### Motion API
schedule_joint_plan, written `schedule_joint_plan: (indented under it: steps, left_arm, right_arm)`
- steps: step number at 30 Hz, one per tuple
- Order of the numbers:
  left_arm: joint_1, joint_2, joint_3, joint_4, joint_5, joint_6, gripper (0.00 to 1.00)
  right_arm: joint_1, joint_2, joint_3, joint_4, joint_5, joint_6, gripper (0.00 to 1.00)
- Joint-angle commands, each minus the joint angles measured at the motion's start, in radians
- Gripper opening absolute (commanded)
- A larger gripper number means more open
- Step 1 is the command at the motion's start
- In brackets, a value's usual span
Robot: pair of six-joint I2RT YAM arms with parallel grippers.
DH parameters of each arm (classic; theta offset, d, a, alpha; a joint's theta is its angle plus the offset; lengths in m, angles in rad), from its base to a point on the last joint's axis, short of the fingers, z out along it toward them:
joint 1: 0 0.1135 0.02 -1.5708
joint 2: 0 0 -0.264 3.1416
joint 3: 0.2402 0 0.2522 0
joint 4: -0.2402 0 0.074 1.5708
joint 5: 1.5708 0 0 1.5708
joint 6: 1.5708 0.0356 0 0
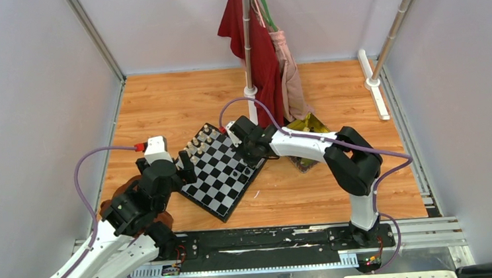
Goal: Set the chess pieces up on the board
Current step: Place the chess piece on the chessboard.
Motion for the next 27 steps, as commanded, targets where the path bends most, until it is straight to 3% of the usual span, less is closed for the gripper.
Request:
schedule_joint_plan:
  steps: [1, 10, 17, 27]
  left_arm:
    - [-0.013, 0.01, -0.009, 0.0, -0.012, -0.004, 1.0]
    - [-0.013, 0.011, -0.009, 0.0, -0.011, -0.003, 1.0]
    - [-0.013, 0.006, -0.008, 0.0, -0.011, -0.002, 1.0]
    - [-0.014, 0.001, -0.009, 0.001, -0.012, -0.002, 1.0]
  right_arm:
    - [0.007, 0.023, -0.024, 0.011, 0.014, -0.001, 0.02]
    - [0.008, 0.022, -0.034, 0.012, 0.017, -0.002, 0.25]
    - [0.006, 0.013, -0.029, 0.009, 0.051, -0.006, 0.34]
    - [0.007, -0.05, 0.006, -0.035, 0.085, -0.015, 0.35]
